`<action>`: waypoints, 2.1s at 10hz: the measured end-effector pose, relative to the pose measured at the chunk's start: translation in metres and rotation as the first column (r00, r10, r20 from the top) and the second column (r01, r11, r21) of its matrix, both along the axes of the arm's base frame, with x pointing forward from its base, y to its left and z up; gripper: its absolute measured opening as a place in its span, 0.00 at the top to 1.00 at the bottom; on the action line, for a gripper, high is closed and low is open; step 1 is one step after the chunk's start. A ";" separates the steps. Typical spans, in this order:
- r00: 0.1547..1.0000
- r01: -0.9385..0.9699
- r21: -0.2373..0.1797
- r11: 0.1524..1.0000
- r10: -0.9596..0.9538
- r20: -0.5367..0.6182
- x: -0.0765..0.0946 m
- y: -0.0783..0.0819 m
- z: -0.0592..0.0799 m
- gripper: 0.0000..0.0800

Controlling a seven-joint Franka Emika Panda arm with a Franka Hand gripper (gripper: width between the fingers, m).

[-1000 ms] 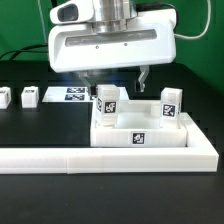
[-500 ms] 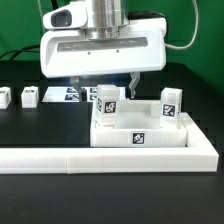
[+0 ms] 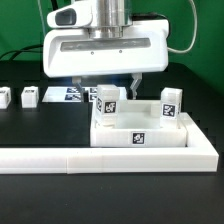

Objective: Assemble square table

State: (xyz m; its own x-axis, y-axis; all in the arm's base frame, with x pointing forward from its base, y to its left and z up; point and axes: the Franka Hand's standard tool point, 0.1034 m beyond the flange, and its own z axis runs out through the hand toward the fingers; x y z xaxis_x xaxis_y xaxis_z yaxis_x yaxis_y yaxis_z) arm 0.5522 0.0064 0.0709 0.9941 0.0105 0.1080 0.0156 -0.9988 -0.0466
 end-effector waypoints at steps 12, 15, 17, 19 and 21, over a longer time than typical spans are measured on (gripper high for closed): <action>0.745 0.665 0.085 0.742 -0.666 -0.018 -0.001 0.006 -0.002 0.64; 0.477 0.877 0.110 0.468 -0.876 -0.068 0.000 0.010 -0.003 0.64; 0.366 0.927 0.120 0.354 -0.926 -0.095 0.000 0.009 -0.003 0.64; 0.412 0.908 0.118 0.401 -0.907 -0.085 0.000 0.008 -0.003 0.63; 0.538 0.840 0.113 0.530 -0.841 -0.060 0.000 0.001 -0.003 0.25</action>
Offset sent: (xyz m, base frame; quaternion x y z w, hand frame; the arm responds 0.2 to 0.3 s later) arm 0.0000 0.0000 0.0000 0.0000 0.0000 0.0000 1.0000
